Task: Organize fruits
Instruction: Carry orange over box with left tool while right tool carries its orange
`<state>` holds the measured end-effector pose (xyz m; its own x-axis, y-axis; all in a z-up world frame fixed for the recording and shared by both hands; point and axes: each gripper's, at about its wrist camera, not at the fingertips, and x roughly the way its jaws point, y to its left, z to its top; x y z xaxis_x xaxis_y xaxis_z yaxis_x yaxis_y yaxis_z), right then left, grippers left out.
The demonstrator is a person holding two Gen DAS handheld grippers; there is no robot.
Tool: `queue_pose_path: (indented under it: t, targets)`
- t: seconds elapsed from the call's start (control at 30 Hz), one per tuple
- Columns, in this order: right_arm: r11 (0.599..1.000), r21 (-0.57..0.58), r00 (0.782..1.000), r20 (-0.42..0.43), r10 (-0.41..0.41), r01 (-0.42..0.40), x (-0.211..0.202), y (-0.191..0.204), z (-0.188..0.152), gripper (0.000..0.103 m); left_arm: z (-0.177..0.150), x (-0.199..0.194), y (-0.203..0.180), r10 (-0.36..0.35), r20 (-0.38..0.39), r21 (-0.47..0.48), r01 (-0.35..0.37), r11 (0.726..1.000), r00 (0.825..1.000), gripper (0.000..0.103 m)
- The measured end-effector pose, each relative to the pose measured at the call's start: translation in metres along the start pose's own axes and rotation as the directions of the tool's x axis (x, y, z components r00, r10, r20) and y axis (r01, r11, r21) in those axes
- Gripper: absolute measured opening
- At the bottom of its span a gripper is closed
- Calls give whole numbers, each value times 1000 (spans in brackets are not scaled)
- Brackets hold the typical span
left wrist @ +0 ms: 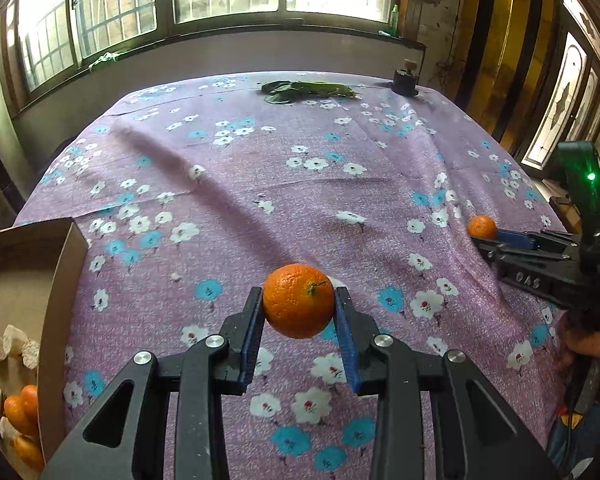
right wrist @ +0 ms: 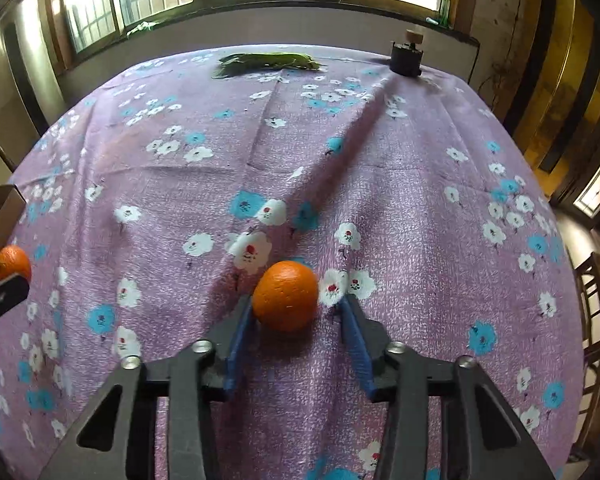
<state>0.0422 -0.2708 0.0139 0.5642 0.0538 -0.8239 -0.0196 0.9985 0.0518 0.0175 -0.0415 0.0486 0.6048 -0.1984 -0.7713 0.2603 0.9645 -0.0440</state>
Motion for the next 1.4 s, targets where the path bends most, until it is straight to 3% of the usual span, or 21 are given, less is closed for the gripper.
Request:
queue_pose_path:
  t: [0.07,0.37,0.63,0.93,1.4]
  targets:
    - [1000,9,1000,20,-18,18,-9,-4,-2,34,-2,-4,6,5,3,-15,-5,1000,1000,33]
    - [990,30,985,108,131,-135,-55,1,-18,34,-15,-22,31,28,16,-80,-27,996,999,33]
    - [953,-109,942,154,298,-284,-80,75,-20,34,-30,-47,59,109,45,-126,-103,987,993,33]
    - [864,-245,886,39,462,-440,-60,177,-21,35,-48,-72,105,218,62,-183,-204,962,974,33]
    - [736,-438,836,-69,544,-516,-55,300,-13,35,-73,-101,189,334,38,-312,-306,899,942,33]
